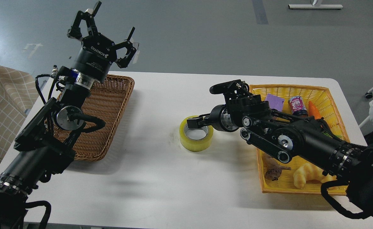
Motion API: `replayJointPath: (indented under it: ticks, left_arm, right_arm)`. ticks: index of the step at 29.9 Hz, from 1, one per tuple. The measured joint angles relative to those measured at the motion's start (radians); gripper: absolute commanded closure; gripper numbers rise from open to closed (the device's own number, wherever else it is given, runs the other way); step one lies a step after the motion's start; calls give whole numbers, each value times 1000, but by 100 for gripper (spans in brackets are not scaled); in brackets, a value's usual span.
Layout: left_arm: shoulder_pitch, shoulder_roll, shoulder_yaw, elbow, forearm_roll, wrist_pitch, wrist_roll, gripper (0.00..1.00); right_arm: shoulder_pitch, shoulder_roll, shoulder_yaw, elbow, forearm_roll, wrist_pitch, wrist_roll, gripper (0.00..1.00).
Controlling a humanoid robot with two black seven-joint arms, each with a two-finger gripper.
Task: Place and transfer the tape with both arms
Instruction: 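Raise the right gripper away from the tape back over the yellow basket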
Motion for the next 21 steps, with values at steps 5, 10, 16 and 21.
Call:
replayJointPath:
  ticks: [5, 10, 16, 21]
  left_arm:
    - [0, 6, 7, 0, 2, 0, 5, 2]
    - [-1, 18, 8, 0, 12, 0, 6, 2]
    - [-6, 27, 9, 0, 37, 0, 7, 2]
    - [-10, 28, 8, 0, 95, 0, 7, 2]
  right_arm:
    - [7, -89, 102, 89, 10, 0, 0, 0]
    - [4, -216, 193, 230, 71, 0, 0, 0]
    - [-21, -317, 353, 306, 219, 0, 2, 0]
    - [-102, -324, 576, 301, 360, 0, 7, 0]
